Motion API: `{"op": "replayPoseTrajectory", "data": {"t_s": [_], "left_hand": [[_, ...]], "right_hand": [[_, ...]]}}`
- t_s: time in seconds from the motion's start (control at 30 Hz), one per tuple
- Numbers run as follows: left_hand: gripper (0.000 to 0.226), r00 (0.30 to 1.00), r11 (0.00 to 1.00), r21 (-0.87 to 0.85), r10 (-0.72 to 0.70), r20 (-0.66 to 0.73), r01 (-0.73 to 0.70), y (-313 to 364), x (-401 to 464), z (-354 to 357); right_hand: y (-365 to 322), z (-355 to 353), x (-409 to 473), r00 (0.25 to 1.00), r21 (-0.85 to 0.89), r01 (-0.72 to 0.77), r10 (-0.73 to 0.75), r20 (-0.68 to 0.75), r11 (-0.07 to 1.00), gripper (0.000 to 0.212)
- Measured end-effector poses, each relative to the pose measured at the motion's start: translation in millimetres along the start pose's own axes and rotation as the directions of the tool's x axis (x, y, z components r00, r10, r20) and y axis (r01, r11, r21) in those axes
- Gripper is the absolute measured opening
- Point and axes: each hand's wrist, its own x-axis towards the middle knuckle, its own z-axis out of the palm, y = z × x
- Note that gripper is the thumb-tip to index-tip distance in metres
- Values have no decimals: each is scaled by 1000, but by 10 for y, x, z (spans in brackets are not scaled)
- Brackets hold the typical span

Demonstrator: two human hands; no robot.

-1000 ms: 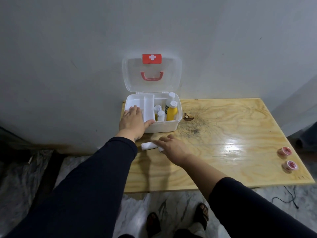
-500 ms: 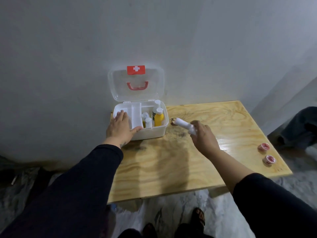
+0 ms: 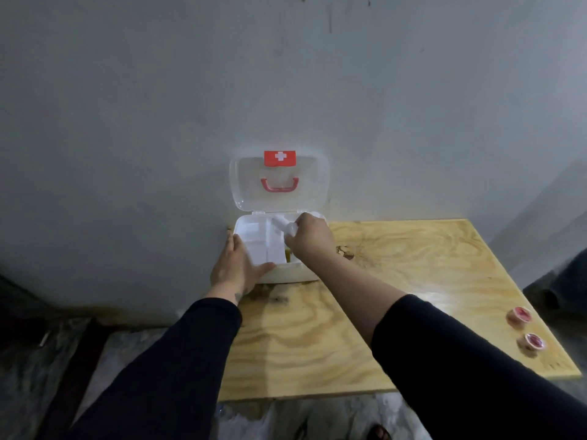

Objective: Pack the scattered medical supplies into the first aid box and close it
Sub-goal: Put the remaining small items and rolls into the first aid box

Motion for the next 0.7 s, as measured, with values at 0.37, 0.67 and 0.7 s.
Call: {"op": "replayPoseTrajectory", "data": {"t_s": [0.37,0.67,0.7], "left_hand": [[115,999,999,1,43,-19,-43,-36,18,-29],[116,998,998,1,59,9,-59,-41,17,-46],[116,999,998,20,53,14,-53,-33,14,-49]], "right_hand": [[-266,263,167,991,-188,-15,40,131,982,41],[-365,374,297,963,-175,31,17,269,984,36],[-355,402,284,960,-203,51,9,280,978,38]]}}
